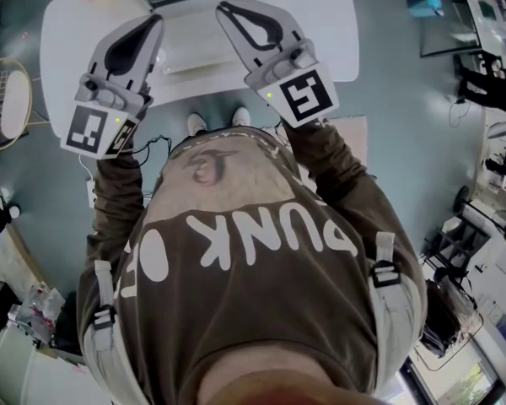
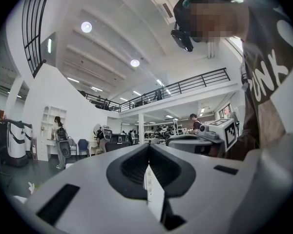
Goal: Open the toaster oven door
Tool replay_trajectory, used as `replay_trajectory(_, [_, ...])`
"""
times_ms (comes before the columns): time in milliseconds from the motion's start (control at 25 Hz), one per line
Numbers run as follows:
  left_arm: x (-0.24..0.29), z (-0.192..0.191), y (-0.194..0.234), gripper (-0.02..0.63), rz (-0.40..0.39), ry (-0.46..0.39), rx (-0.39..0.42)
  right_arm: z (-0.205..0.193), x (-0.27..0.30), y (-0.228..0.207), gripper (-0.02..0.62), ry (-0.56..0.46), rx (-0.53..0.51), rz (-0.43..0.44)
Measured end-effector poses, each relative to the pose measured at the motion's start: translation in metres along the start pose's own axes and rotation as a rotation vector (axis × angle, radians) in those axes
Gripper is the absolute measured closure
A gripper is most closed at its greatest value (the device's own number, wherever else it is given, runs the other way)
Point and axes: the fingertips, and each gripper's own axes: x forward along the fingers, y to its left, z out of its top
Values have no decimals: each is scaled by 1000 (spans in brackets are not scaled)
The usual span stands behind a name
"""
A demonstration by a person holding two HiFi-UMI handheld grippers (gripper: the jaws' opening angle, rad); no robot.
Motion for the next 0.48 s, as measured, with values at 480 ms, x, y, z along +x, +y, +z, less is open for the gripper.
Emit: replay_trajectory(480, [3, 2, -5, 601, -10, 3, 7, -3, 3, 4, 586, 33, -14, 36])
